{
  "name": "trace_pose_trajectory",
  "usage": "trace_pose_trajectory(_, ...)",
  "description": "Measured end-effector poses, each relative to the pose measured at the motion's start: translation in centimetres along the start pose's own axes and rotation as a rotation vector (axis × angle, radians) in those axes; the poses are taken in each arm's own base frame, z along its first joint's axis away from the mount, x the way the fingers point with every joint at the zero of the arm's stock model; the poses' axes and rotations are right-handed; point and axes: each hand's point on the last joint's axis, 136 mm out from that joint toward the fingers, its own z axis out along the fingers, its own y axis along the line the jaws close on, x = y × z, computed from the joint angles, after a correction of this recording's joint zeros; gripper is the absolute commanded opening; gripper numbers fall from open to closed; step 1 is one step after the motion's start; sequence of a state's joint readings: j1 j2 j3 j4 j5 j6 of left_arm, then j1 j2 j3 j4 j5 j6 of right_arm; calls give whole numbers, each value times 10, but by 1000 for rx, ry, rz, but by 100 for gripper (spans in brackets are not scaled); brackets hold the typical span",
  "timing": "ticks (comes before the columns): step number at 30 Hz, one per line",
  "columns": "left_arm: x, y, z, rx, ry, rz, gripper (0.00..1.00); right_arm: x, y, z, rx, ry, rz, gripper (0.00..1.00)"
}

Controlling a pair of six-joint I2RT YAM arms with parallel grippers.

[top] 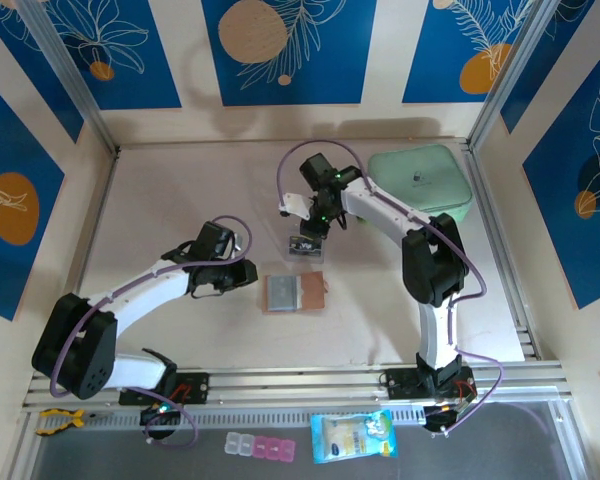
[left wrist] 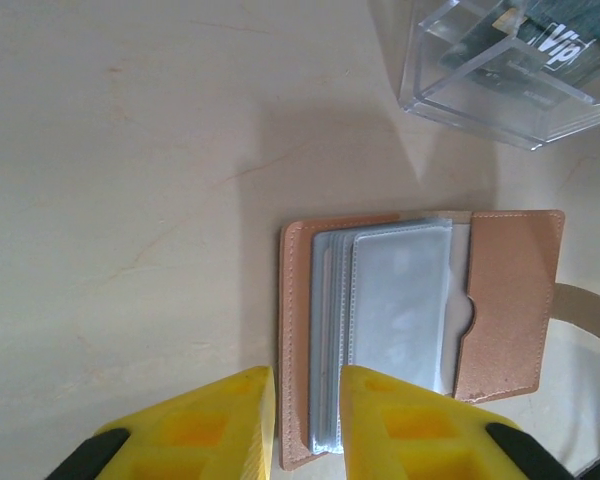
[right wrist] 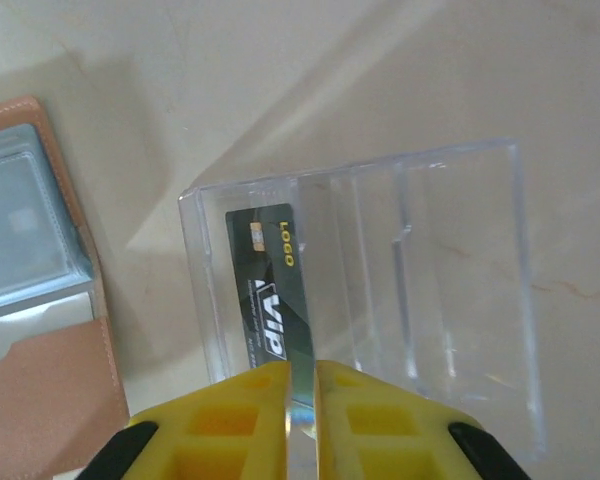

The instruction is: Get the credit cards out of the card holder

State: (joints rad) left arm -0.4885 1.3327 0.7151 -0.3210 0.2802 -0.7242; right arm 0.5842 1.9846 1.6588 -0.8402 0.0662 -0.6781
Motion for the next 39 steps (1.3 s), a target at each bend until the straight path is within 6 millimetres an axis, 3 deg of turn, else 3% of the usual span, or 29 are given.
trace_pose_trajectory(7, 0, -1, 0, 5, 0, -1, 25, 2, -6, 20, 65, 30, -1, 20)
trace_pose_trajectory(14, -2, -2, 0, 11, -6, 1, 25, 11, -14, 28, 122, 56, -2, 34)
trace_pose_trajectory(22, -3, -4, 0, 18, -10, 3, 25, 21, -12, 37, 127, 79, -3, 41)
trace_pose_trajectory(31, -3, -4, 0, 21, -14, 5, 25, 18, -16, 35, 144, 69, -5, 40)
trace_pose_trajectory(39, -2, -3, 1, 20, -11, 4, 25, 11, -25, 18, 184, 25, 11, 40)
